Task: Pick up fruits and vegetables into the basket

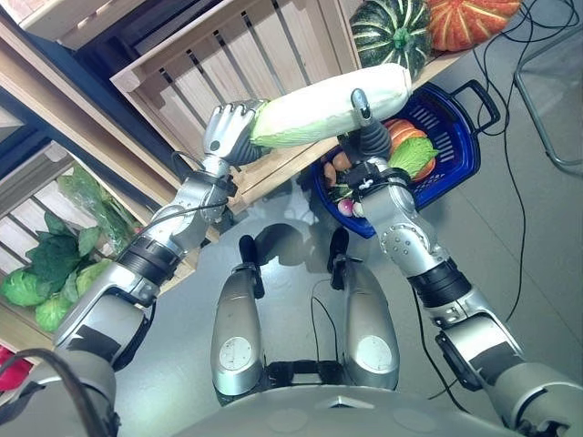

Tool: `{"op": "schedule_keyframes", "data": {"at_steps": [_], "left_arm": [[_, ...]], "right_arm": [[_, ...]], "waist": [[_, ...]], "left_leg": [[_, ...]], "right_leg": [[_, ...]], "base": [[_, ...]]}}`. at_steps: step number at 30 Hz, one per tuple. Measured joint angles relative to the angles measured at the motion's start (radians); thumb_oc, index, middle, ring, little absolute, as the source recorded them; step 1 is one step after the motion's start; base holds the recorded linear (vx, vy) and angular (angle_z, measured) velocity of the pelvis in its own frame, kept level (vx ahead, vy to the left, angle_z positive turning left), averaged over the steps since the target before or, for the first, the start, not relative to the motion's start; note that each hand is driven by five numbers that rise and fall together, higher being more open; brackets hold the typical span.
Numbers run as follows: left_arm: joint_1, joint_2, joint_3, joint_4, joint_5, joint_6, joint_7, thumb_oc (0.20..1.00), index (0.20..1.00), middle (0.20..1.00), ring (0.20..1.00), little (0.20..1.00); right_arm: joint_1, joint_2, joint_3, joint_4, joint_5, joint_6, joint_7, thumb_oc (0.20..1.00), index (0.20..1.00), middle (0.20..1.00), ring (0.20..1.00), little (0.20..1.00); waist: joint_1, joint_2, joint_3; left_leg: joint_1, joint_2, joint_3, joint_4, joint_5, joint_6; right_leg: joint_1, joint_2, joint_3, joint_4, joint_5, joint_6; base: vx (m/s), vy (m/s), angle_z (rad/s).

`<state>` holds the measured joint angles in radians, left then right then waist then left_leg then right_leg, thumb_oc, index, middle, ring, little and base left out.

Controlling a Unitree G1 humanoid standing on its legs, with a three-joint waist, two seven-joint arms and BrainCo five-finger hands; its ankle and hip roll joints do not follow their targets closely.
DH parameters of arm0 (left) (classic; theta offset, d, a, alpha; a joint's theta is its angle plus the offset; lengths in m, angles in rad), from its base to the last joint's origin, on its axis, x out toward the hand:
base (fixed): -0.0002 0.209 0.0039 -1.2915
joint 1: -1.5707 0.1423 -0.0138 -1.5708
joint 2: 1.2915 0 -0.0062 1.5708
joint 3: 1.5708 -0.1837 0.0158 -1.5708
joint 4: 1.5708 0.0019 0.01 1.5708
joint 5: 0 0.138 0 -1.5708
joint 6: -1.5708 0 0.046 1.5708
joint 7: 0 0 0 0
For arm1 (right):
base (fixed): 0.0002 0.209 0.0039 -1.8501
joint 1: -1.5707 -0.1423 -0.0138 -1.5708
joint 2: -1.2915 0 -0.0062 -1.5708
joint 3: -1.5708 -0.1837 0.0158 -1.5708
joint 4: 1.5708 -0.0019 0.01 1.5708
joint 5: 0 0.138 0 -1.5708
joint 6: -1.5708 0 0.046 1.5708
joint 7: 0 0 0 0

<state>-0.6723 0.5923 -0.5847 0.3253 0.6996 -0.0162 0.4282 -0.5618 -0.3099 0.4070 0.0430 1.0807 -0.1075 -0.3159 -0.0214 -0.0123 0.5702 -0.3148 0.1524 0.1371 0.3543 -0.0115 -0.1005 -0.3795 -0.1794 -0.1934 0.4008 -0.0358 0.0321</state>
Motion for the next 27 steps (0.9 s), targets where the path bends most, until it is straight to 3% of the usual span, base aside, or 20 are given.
{"op": "schedule_keyframes", "data": {"at_steps": [4, 5, 10, 11, 12, 13, 16, 20, 24, 27], "left_arm": [[-0.003, 0.012, -0.031, 0.001, 0.011, 0.000, -0.002, 0.200, 0.200, 0.200, 0.200, 0.200], [-0.005, 0.009, -0.042, 0.002, 0.016, 0.000, -0.002, 0.200, 0.200, 0.200, 0.200, 0.200], [-0.008, -0.017, -0.077, 0.027, 0.032, 0.000, 0.019, 0.216, 0.216, 0.216, 0.216, 0.216], [-0.008, -0.024, -0.080, 0.033, 0.032, 0.000, 0.029, 0.533, 0.533, 0.533, 0.533, 0.533], [-0.012, -0.033, -0.088, 0.041, 0.032, 0.000, 0.042, 0.614, 0.614, 0.614, 0.614, 0.614], [-0.016, -0.040, -0.099, 0.044, 0.032, 0.003, 0.050, 1.000, 1.000, 1.000, 1.000, 1.000], [-0.015, -0.042, -0.131, 0.043, -0.001, 0.005, 0.042, 1.000, 1.000, 1.000, 1.000, 1.000], [0.018, -0.045, -0.139, 0.043, -0.181, -0.024, 0.033, 1.000, 1.000, 1.000, 1.000, 1.000], [0.136, -0.052, -0.115, 0.052, -0.430, -0.084, -0.033, 1.000, 1.000, 1.000, 1.000, 1.000], [0.264, -0.060, -0.038, 0.049, -0.639, -0.177, -0.102, 1.000, 1.000, 1.000, 1.000, 1.000]], "right_arm": [[0.000, -0.004, 0.001, 0.000, 0.000, -0.022, 0.037, 1.000, 1.000, 1.000, 1.000, 1.000], [-0.002, -0.009, 0.002, 0.000, -0.001, -0.034, 0.037, 0.200, 0.200, 0.200, 0.200, 0.200], [-0.005, 0.003, 0.004, 0.000, -0.078, -0.102, -0.015, 0.200, 0.200, 0.200, 0.200, 0.200], [-0.005, 0.004, 0.004, 0.002, -0.105, -0.109, -0.029, 0.200, 0.200, 0.200, 0.200, 0.200], [-0.006, 0.006, 0.004, 0.010, -0.150, -0.120, -0.044, 0.200, 0.200, 0.200, 0.200, 0.200], [-0.007, 0.011, 0.004, 0.017, -0.211, -0.135, -0.070, 0.200, 0.200, 0.200, 0.200, 0.200], [-0.042, -0.024, 0.006, 0.035, -0.340, -0.137, -0.102, 0.200, 0.200, 0.200, 0.200, 0.200], [-0.088, -0.091, -0.009, 0.022, -0.460, -0.137, -0.142, 0.200, 0.200, 0.200, 0.200, 0.200], [-0.080, -0.133, -0.131, -0.044, -0.529, -0.151, -0.193, 0.200, 0.200, 0.200, 0.200, 0.200], [-0.043, -0.183, -0.261, -0.115, -0.567, -0.182, -0.218, 0.200, 0.200, 0.200, 0.200, 0.200]], "waist": [[0.004, 0.000, 0.000], [0.007, 0.000, 0.000], [0.009, 0.000, 0.000], [0.008, 0.000, 0.000], [0.009, 0.001, 0.000], [0.009, 0.001, 0.000], [0.006, 0.001, 0.000], [-0.001, 0.001, 0.000], [-0.011, 0.001, 0.000], [-0.014, 0.003, 0.000]], "left_leg": [[-0.001, 0.000, -0.003, -0.005, 0.000, 0.000], [0.000, -0.001, -0.003, -0.008, 0.001, -0.001], [0.001, -0.003, -0.002, -0.011, 0.001, -0.001], [0.001, -0.003, -0.002, -0.011, 0.001, -0.001], [0.002, -0.003, -0.001, -0.011, 0.001, -0.001], [0.001, -0.004, -0.001, -0.011, 0.001, 0.000], [0.000, -0.004, 0.007, -0.012, 0.001, 0.001], [-0.023, -0.004, 0.016, -0.012, 0.002, 0.003], [-0.045, -0.003, 0.024, -0.015, 0.002, 0.002], [-0.068, -0.003, 0.029, -0.019, 0.002, 0.002]], "right_leg": [[0.000, 0.000, -0.005, -0.001, 0.000, 0.000], [0.000, -0.001, -0.005, -0.001, 0.000, 0.000], [0.000, -0.002, -0.005, -0.002, 0.000, 0.000], [0.000, -0.003, -0.005, -0.002, 0.000, 0.000], [0.000, -0.003, -0.004, -0.002, 0.000, 0.000], [-0.001, -0.004, -0.004, -0.002, 0.000, 0.000], [-0.007, -0.004, 0.004, -0.006, 0.001, 0.002], [-0.037, -0.003, 0.014, -0.006, 0.003, 0.003], [-0.067, -0.002, 0.019, -0.001, 0.005, 0.002], [-0.095, -0.003, 0.019, 0.000, 0.005, 0.002]], "base": [[-0.01, -0.005, 0.02], [-0.03, 0.012, 0.00], [-0.02, 0.018, 0.00], [-0.02, 0.034, 0.00], [-0.06, 0.026, 0.00], [-0.07, 0.010, -0.01], [-0.08, -0.005, -0.06], [-0.05, 0.001, -0.07], [-0.05, -0.005, -0.05], [-0.05, -0.004, -0.04]]}}
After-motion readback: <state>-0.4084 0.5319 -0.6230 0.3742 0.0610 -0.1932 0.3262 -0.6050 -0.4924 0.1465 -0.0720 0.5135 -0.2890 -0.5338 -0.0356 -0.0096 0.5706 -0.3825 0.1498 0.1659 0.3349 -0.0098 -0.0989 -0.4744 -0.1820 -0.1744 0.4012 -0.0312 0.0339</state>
